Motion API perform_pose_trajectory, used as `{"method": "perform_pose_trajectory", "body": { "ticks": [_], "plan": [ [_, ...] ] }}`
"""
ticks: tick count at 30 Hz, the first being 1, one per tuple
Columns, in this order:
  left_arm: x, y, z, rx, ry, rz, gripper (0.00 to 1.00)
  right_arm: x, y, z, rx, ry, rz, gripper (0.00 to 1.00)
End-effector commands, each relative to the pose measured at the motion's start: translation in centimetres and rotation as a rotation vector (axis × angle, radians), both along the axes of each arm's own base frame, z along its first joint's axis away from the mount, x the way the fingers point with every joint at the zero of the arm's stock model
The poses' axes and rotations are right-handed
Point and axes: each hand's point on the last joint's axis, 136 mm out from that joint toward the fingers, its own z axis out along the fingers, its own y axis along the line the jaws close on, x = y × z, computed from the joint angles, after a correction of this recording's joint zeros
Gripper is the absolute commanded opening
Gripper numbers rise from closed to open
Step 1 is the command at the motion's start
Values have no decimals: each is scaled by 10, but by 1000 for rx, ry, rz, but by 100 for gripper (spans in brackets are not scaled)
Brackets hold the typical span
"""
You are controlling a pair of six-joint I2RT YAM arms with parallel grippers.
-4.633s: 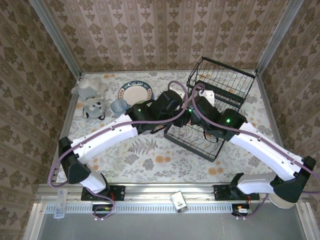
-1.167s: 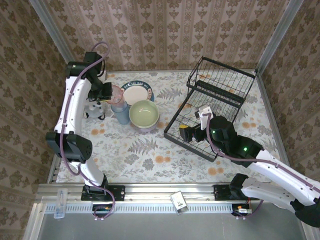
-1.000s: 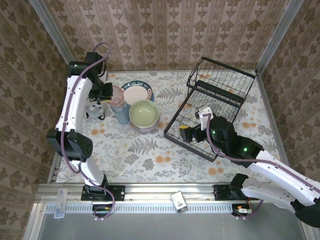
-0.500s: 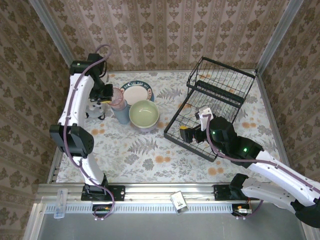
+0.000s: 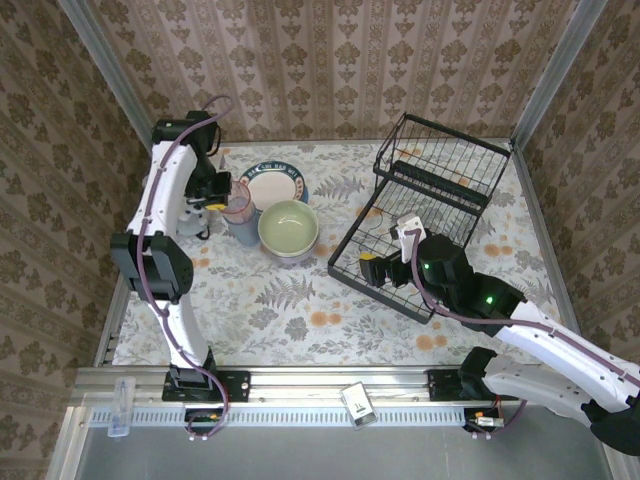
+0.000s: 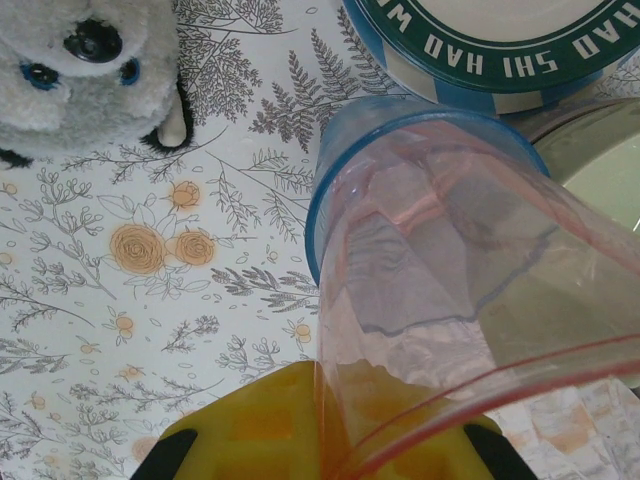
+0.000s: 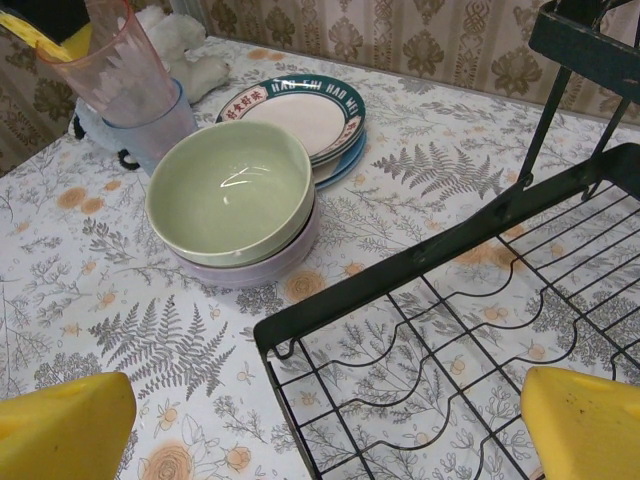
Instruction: Unload the mixed dishes from the dish rack
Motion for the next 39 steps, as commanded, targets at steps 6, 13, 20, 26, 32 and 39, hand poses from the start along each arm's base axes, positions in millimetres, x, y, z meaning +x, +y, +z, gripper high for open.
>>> {"method": "perform_pose_trajectory", "body": {
  "ticks": [6, 13, 20, 26, 32, 39],
  "plan": [
    [11, -3, -2, -29, -5, -17, 20, -3, 5, 8, 35, -21, 25, 100],
    [23, -6, 18, -52, -94, -1, 49, -3, 5, 14, 42, -23, 22, 100],
    [25, -10, 60, -84, -242, 6, 95, -6, -3, 19, 52, -14, -3, 100],
    [14, -19, 118, -189, -456, -8, 100, -5, -10, 26, 48, 22, -48, 100],
    [-18, -22, 187, -290, -794, -44, 100, -4, -25, 54, 82, -20, -101, 100],
    [-73, 0, 224, -236, -1272, -67, 100, 12, -69, 62, 73, -53, -261, 100]
  ]
}}
